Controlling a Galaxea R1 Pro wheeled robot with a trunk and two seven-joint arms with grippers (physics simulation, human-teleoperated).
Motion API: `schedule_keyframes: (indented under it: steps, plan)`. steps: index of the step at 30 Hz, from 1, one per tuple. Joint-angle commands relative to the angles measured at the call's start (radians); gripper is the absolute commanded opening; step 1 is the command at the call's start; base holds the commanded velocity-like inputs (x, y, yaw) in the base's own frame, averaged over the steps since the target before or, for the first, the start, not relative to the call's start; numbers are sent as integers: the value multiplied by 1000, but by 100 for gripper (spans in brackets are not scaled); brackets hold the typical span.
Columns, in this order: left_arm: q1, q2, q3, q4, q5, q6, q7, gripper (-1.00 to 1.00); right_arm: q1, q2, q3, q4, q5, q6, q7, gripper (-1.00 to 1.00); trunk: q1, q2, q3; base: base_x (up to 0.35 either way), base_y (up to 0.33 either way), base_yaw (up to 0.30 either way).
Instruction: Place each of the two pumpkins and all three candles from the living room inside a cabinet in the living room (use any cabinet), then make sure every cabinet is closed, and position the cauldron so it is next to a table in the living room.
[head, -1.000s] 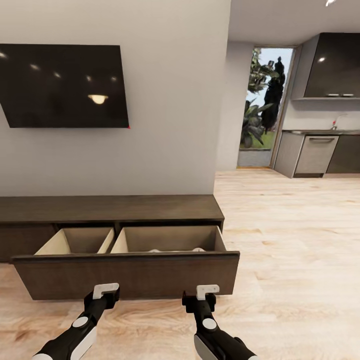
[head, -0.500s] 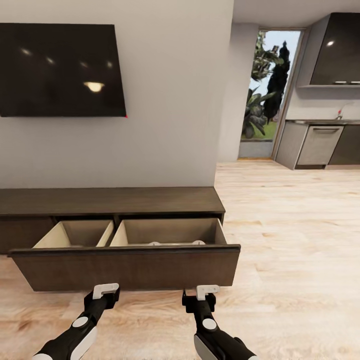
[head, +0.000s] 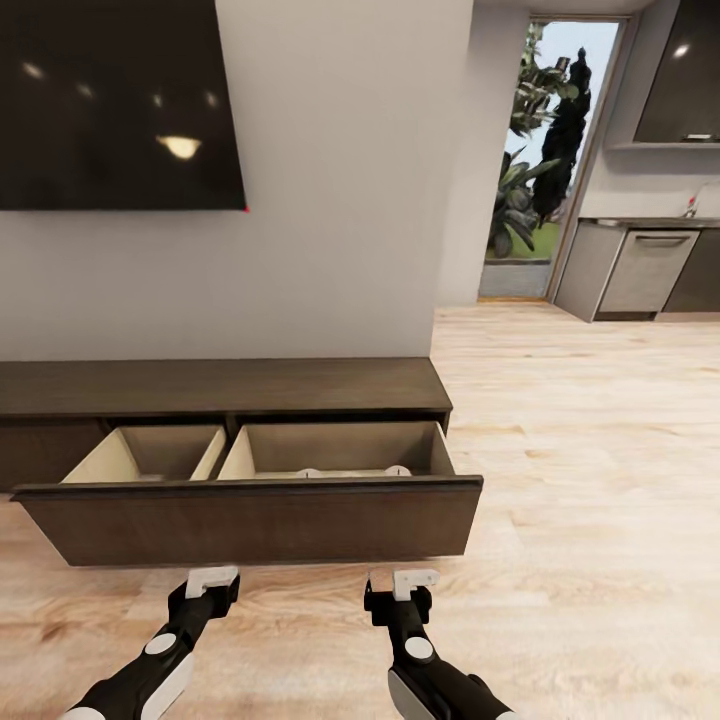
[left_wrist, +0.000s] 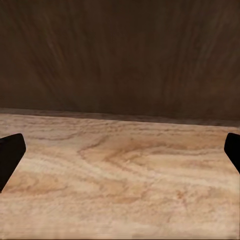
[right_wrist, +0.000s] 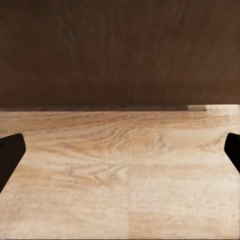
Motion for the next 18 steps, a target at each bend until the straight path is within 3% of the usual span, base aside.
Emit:
schedule_keyframes:
  steps: [1, 10, 18]
  plan:
    - [-1, 1, -8, -2, 6, -3, 8, 100, -2, -1, 8, 0, -11, -6, -6, 100, 0, 0, -1, 0, 0, 0]
    - [-1, 0, -8, -2, 5, -2, 8, 100, -1, -1, 9, 0, -11, -7, -6, 100, 0, 0, -1, 31, 0, 0]
    - [-1, 0, -8, 1, 4, 1, 8, 100, -1, -1, 9, 0, -11, -6, -6, 100, 0, 0, -1, 271, 0, 0]
